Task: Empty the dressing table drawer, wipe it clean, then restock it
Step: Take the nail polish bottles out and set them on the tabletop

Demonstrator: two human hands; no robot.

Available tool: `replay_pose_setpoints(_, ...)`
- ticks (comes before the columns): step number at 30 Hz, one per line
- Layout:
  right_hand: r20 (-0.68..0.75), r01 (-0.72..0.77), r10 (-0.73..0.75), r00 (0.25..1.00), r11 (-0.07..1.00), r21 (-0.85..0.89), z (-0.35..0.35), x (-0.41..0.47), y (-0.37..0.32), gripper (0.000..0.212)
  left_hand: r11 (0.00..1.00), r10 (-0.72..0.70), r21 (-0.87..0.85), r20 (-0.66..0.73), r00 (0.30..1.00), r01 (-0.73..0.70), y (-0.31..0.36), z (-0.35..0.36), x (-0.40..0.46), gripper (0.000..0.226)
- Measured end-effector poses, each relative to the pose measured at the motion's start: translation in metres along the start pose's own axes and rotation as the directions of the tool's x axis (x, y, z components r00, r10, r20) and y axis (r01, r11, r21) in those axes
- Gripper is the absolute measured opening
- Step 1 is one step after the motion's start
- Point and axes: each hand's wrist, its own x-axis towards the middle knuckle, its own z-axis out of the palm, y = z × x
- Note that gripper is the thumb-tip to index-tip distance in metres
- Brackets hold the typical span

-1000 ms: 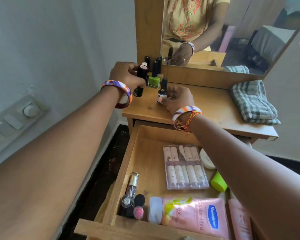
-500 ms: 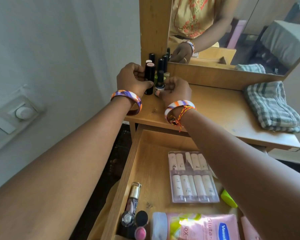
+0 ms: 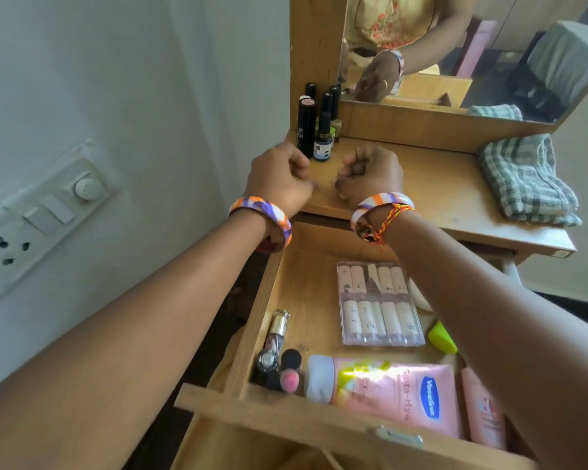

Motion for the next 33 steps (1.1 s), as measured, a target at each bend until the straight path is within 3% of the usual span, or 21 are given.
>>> replay_pose_setpoints(2, 0.019, 0.023, -0.023, 1.0, 1.0, -0.02, -0.006, -0.014, 0.0, 0.034, 0.995, -0.015, 0.102, 0.213, 0.977, -0.007, 0.007, -0.005, -0.016, 0.015)
replay_pose_setpoints(4, 0.062, 0.058, -0.053, 0.997, 0.995, -0.078, -0.012, -0.029, 0.0, 0.034, 0.98, -0.068, 0.198, 0.407, 0.911, -0.016, 0.013, -0.007, -0.029, 0.019)
replay_pose_setpoints(8, 0.276, 0.087, -0.033, 0.961, 0.979, -0.185, -0.018, -0.061, 0.01, 0.023, 0.913, -0.12, 0.375, 0.629, 0.768, -0.164, 0.013, 0.001, -0.054, 0.028)
replay_pose_setpoints(17, 0.484, 0.094, 0.088, 0.871, 0.936, -0.339, -0.02, -0.109, 0.042, 0.023, 0.702, -0.098, 0.59, 0.636, 0.766, -0.399, -0.008, 0.007, -0.086, 0.036)
replay_pose_setpoints(21, 0.591, 0.134, 0.109, 0.799, 0.926, -0.352, -0.015, -0.122, 0.044, 0.033, 0.485, -0.162, 0.673, 0.697, 0.698, -0.559, -0.025, 0.008, -0.092, 0.036)
replay_pose_setpoints(25, 0.642, 0.174, 0.11, 0.759, 0.915, -0.363, -0.007, -0.129, 0.045, 0.039, 0.335, -0.235, 0.717, 0.692, 0.683, -0.612, -0.038, 0.01, -0.1, 0.048)
replay_pose_setpoints(33, 0.699, 0.228, 0.094, 0.708, 0.907, -0.353, -0.001, -0.138, 0.043, 0.04, 0.291, -0.227, 0.73, 0.681, 0.696, -0.619, -0.034, 0.012, -0.106, 0.042)
